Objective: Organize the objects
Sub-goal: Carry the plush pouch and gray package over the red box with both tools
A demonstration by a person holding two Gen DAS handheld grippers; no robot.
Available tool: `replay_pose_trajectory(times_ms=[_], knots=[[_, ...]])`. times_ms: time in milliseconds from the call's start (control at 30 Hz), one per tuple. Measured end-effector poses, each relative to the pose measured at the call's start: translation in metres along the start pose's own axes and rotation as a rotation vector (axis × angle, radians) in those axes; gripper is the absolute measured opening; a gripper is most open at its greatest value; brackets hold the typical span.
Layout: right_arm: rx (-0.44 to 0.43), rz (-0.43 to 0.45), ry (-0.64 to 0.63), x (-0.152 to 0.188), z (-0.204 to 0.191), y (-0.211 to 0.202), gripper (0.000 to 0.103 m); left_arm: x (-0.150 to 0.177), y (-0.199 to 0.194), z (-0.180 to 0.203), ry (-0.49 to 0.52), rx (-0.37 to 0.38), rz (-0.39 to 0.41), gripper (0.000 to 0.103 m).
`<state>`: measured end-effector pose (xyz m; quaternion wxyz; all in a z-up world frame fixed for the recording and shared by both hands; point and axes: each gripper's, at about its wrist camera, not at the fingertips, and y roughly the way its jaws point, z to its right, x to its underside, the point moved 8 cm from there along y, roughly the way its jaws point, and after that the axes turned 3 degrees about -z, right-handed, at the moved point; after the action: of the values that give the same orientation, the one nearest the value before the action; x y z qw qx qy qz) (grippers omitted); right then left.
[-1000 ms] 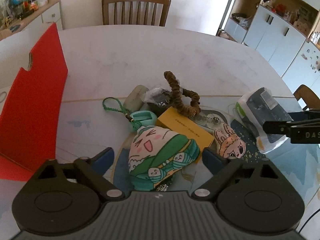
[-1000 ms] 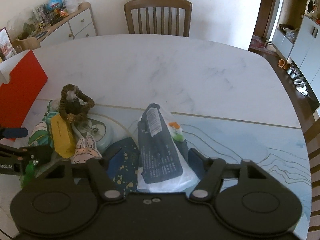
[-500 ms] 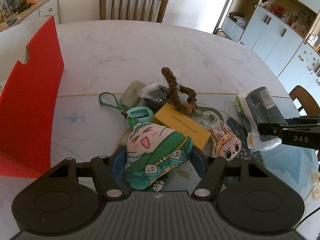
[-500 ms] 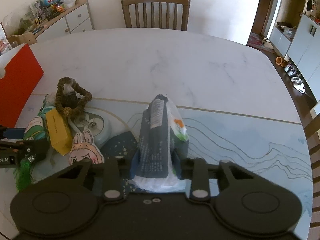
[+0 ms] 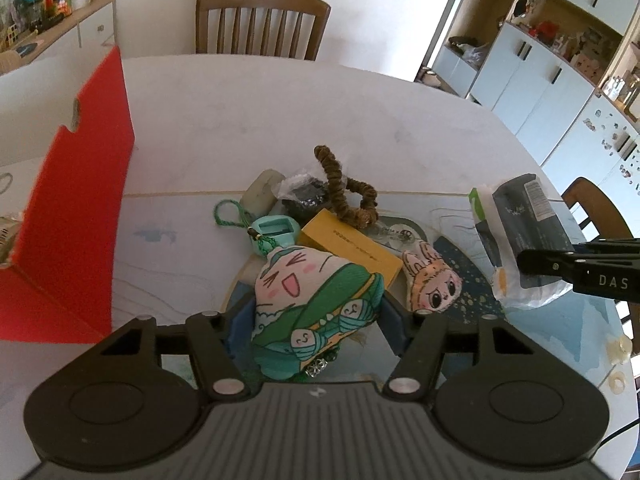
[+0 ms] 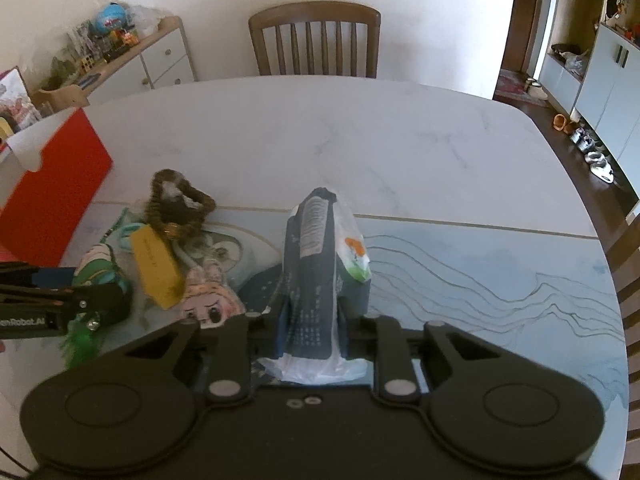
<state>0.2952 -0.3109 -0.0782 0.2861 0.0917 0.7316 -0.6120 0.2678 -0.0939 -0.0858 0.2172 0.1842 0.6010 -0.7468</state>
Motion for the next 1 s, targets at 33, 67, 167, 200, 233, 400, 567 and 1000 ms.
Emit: replay_pose_trajectory(times_ms=[33,67,167,200,233,400,567,1000], knots=[[-0.001,0.005,-0.002,0.000,-0.002,-0.005,0.023,0.000,-0.005,0.001,0.000,0.006,0.008,0.064],[-0.005,0.010,-0.003,0.001,-0.005,-0.009,0.023,0.000,-0.008,0.001,0.001,0.009,0.012,0.064],[-0.005,0.010,-0.004,0.002,-0.012,-0.019,0.023,-0.002,-0.020,0.002,0.012,-0.001,0.020,0.064],[-0.006,0.010,-0.004,0.002,-0.015,-0.022,0.023,-0.002,-0.025,0.003,0.013,0.002,0.019,0.064],[-0.013,0.009,0.001,0.002,-0.018,-0.025,0.023,-0.003,-0.029,0.002,0.013,0.005,0.018,0.064],[-0.038,0.020,0.008,0.000,-0.037,-0.039,0.023,-0.007,-0.056,-0.004,0.009,0.025,0.030,0.064],[-0.055,0.034,-0.014,-0.005,-0.062,-0.056,0.023,-0.017,-0.087,-0.011,0.035,0.039,0.051,0.064],[-0.135,0.055,-0.062,-0.035,-0.141,-0.069,0.023,-0.050,-0.140,-0.064,0.062,0.016,0.088,0.064]])
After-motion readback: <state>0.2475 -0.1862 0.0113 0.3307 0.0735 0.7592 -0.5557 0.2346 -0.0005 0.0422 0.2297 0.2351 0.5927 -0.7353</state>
